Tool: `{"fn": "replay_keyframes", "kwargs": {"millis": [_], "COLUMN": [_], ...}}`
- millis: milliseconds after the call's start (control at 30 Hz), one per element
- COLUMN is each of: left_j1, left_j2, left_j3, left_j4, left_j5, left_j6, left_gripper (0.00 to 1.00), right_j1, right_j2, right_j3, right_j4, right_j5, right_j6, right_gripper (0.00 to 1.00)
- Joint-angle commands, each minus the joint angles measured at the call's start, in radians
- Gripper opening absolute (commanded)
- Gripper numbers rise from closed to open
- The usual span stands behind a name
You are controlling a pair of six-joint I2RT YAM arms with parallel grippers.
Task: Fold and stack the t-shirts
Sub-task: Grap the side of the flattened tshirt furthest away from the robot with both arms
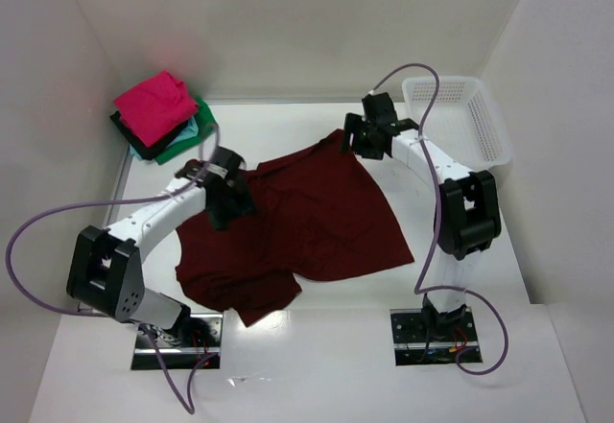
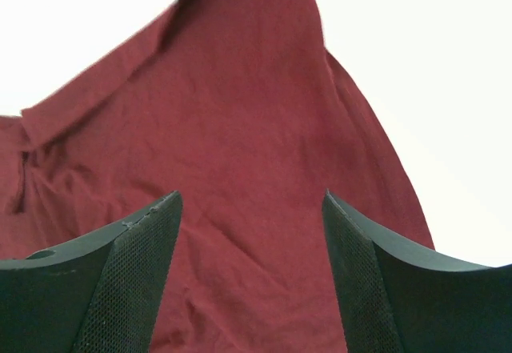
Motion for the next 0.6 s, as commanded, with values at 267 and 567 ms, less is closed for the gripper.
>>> {"fn": "replay_keyframes", "kwargs": {"millis": [267,567], "left_j1": [0.533,0.557], "left_j2": [0.242,0.404], "left_j3": [0.147,0.272], "left_j4": [0.273,0.359], "left_j5": [0.028,0.152], "left_j6": [0.275,0.354], "left_gripper": [0.84,0.73], "right_j1": [-0.031,-0.041], "right_j2": [0.173,0.304], "right_j3": [0.271,0.352], "right_j4": [0.045,0.023], "right_j5": [-0.052,-0.054], "right_j6": [0.024,0.033], "right_gripper": [0.77,0.78]}}
